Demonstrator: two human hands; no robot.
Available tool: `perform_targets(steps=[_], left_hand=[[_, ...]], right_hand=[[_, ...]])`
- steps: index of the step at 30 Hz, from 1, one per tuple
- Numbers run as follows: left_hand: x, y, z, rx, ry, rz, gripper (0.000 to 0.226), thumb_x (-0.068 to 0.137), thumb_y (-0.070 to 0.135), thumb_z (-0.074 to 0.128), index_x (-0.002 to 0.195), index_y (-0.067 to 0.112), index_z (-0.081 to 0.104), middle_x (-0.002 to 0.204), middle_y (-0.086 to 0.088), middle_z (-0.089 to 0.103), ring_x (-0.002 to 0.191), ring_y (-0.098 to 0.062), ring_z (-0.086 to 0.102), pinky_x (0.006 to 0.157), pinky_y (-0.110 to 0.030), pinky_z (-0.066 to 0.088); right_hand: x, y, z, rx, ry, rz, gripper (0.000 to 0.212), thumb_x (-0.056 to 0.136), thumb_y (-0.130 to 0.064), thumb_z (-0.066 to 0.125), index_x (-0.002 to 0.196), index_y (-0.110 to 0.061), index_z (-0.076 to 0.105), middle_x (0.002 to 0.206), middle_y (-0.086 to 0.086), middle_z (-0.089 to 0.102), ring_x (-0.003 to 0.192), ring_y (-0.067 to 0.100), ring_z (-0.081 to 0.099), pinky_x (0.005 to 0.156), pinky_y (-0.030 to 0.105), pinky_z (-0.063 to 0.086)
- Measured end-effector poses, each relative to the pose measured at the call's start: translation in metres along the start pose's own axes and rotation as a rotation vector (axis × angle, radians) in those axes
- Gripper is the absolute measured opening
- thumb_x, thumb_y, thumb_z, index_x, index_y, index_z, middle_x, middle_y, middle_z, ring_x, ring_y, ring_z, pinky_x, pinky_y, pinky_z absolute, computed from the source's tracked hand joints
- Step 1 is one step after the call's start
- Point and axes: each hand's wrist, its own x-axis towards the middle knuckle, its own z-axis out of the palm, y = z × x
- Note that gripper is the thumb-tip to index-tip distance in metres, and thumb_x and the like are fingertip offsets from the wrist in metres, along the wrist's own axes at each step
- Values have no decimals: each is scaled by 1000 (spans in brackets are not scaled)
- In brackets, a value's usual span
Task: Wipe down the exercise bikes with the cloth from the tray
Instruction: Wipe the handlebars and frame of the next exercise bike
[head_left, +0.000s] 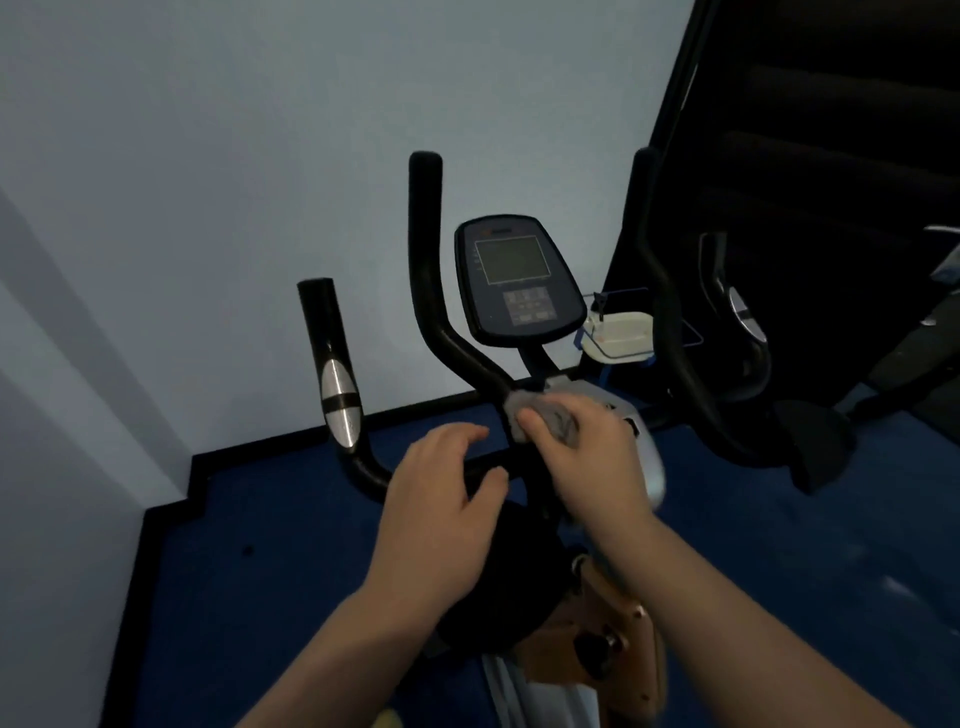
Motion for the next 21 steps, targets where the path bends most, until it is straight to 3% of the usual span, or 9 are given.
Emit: perform_targets(steps=[3,6,12,17,21], left_hand=[[-1,-3,2,79,-31,-47,43,92,35,53,134,25,49,130,12,52,120,-5,43,102,-25,34],[3,-1,4,141,-70,-72,43,91,34,54,132,22,52,125,5,59,115,-14,51,101,-35,40],[2,3,4,128,-54,-110,37,91,32,53,127,25,55,118,7,61,107,-12,53,94,-31,43],[-4,2,2,93,-49,-127,36,92,33,52,127,28,54,115,12,59,100,-9,55,89,-29,44],[-2,3,2,77,-40,-131,35,92,32,53,127,28,55,110,15,57,99,-8,55,87,-26,43]], right_hand=[[-33,18,-19,4,-30,68,18,88,-40,61,85,-25,70,76,-8,69,75,5,63,68,29,53],[-24,15,-17,-57,-38,49,18,88,-37,62,86,-21,70,85,-4,65,80,11,61,74,35,51],[2,-12,6,13,89,-1,14,90,-29,61,97,-17,66,96,1,61,88,14,58,80,33,47],[-48,14,-17,109,-49,-39,2,89,-24,63,90,-25,63,89,-9,64,86,6,60,76,30,51],[-5,15,-24,-166,57,14,10,92,-31,59,99,-25,63,101,-7,52,88,17,58,69,34,48]])
